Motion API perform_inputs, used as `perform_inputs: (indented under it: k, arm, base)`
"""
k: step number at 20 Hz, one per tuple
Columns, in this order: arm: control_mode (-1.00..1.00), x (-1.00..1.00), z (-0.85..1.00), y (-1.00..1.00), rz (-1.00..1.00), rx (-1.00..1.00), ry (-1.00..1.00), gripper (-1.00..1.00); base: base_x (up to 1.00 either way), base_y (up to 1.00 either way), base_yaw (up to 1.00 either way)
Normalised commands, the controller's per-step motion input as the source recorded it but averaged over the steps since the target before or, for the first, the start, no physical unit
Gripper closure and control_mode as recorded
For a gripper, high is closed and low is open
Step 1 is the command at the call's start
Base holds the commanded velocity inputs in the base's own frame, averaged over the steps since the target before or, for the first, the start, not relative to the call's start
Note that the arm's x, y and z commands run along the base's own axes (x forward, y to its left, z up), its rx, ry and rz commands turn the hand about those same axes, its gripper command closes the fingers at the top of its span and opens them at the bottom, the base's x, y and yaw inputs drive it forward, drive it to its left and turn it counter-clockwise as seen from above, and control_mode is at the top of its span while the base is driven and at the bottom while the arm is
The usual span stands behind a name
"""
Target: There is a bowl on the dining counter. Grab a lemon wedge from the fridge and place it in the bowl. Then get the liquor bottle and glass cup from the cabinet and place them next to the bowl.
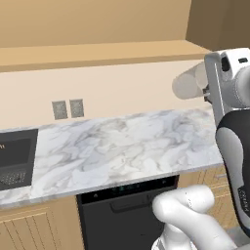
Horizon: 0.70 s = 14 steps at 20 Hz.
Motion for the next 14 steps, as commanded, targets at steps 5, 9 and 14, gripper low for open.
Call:
perform_inputs:
  k: [5, 9, 14]
  arm:
    - [1.00, 0.00, 0.00, 0.00, 0.00, 0.00, 0.00, 1.00]
    - [1.00, 0.00, 0.00, 0.00, 0.00, 0.00, 0.00, 1.00]
    - [1.00, 0.00, 0.00, 0.00, 0.00, 0.00, 0.00, 1.00]
  base:
    - [-0.66, 0.54, -0.40]
    - [-0.61, 0.65, -0.57]
    - [-0.71, 0.56, -0.60]
